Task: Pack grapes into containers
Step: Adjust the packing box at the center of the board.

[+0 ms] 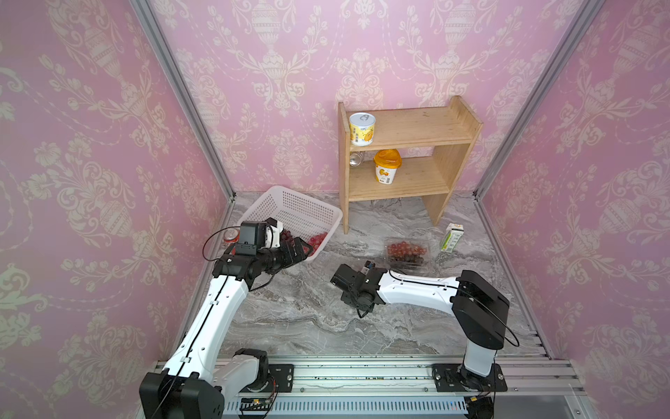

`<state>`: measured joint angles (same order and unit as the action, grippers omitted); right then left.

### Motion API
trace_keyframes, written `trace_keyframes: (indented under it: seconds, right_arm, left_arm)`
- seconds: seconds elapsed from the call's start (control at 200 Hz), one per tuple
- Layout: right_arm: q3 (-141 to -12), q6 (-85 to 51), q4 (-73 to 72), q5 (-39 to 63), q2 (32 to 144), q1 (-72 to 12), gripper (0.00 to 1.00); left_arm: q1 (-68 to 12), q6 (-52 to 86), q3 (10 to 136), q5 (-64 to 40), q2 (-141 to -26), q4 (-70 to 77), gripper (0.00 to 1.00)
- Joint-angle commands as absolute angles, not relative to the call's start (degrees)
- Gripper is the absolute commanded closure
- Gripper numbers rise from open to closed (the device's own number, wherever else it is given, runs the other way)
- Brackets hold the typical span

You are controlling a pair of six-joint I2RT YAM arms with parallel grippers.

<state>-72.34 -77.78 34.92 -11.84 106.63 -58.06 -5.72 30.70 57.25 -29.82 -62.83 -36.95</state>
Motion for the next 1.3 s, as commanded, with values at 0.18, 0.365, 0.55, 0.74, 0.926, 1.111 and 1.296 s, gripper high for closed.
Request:
trace_keyframes:
  seconds: [0.18, 0.365, 0.55, 0.74, 0.926, 1.111, 1.296]
  right_arm:
    - [-76.0, -68.9, 42.4, -14.2, 109.6, -56.5, 0.74]
    - [-76.7, -64.8, 45.0, -18.7, 108.3, -52.5, 0.74]
    - [-79.9, -57.6, 45.9, -19.2, 109.0, -48.5, 0.71]
    - [-82.2, -53.0, 43.9, -14.6, 109.0, -47.1, 0.65]
    - [-82.2, -52.1, 43.4, -11.2, 107.7, -46.7, 0.47]
    - [-81.8, -49.9, 43.7, -9.8, 103.4, -46.7, 0.22]
    - [-85.6, -42.1, 46.8, -11.0, 100.4, -46.6, 0.00]
  left_arm:
    - [-4.8, 29.4, 56.2, -31.1, -61.7, -37.1, 0.01]
    - [-4.1, 29.3, 56.6, -30.4, -61.5, -37.8, 0.01]
    - [-3.6, 29.5, 59.1, -27.4, -62.8, -38.9, 0.01]
    - [-3.2, 30.9, 61.7, -26.9, -67.2, -38.1, 0.01]
    - [-1.8, 33.0, 65.8, -25.6, -73.4, -36.4, 0.01]
    - [0.9, 28.7, 77.0, -20.2, -84.5, -41.2, 0.01]
    - [4.8, 31.8, 85.3, -22.8, -95.0, -40.1, 0.01]
